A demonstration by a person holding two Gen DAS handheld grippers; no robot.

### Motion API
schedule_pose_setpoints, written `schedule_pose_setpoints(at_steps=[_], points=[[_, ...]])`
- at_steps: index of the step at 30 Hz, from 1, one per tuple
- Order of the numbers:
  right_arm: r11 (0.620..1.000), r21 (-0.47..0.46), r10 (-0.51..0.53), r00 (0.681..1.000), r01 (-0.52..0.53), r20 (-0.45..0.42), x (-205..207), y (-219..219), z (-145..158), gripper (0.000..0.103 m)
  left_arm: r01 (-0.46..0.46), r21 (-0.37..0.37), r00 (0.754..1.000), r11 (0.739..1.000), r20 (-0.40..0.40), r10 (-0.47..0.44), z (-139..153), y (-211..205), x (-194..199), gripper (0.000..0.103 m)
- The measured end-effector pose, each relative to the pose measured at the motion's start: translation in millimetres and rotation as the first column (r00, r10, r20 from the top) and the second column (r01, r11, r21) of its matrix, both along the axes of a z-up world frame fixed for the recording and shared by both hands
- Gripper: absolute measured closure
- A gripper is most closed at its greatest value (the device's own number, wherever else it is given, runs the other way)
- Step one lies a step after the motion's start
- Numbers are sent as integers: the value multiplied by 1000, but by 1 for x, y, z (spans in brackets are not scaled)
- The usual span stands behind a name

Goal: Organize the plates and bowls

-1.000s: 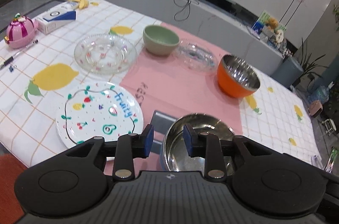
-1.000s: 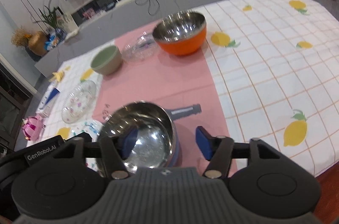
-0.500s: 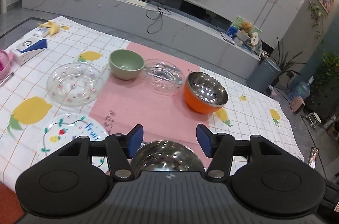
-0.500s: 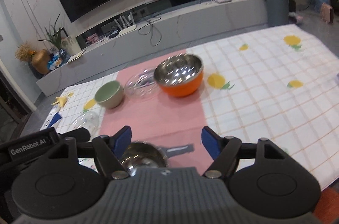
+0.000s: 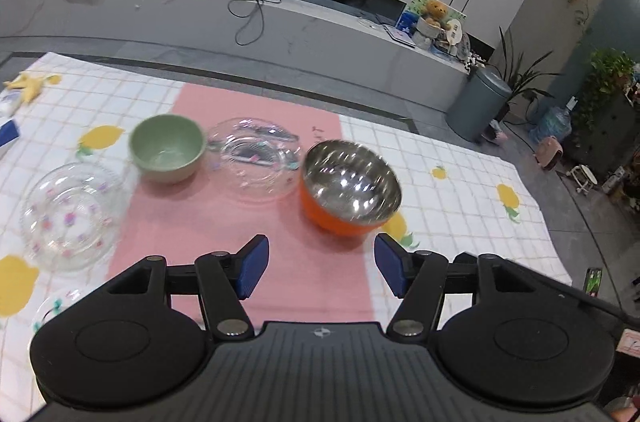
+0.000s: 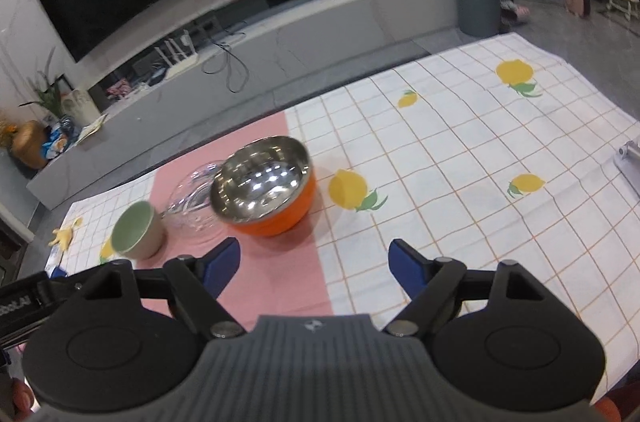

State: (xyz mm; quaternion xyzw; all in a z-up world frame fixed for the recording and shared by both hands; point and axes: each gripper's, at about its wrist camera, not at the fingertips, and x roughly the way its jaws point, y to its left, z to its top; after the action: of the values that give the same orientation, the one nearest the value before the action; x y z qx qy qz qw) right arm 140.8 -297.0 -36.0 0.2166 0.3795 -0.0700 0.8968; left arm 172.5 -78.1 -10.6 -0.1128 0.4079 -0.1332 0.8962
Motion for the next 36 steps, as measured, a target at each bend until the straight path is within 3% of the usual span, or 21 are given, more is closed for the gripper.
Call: schedule_pose_setpoints(at_steps=[3,9,12,16,23,29,34,36], points=[[1000,7,-11,999,11,-33,22,-6,-4,23,12,2,1000,1000,-22,-12,-5,-11,24,32],[997,-73,0,998,-5,-68,65,-11,-12,24,5,-19,997,1000,-82,-6,-25,-27,71,33],[998,-68,-3,995,-4,-97,85,-18,-20,29,4,-43,995,999,-104,-8,-37,-32,91,33],[999,-30,-15,992,11,-122,106,-26,-33,38,-7,-11,991,1000,-132,6,-57,-39,115,35],[999,49,6,986,2,-168,139,-21,-57,53,-37,51,982,998,-184,46,-79,-41,136,48],[997,79,16,979,0,-201,151,-11,-72,68,-42,67,976,997,-212,55,-90,-40,146,72],[993,121,21,977,5,-214,155,-8,-78,85,-38,48,971,998,-235,48,-98,-37,146,81],[992,126,22,976,5,-214,155,-7,-77,87,-34,30,969,999,-246,41,-96,-37,146,89]])
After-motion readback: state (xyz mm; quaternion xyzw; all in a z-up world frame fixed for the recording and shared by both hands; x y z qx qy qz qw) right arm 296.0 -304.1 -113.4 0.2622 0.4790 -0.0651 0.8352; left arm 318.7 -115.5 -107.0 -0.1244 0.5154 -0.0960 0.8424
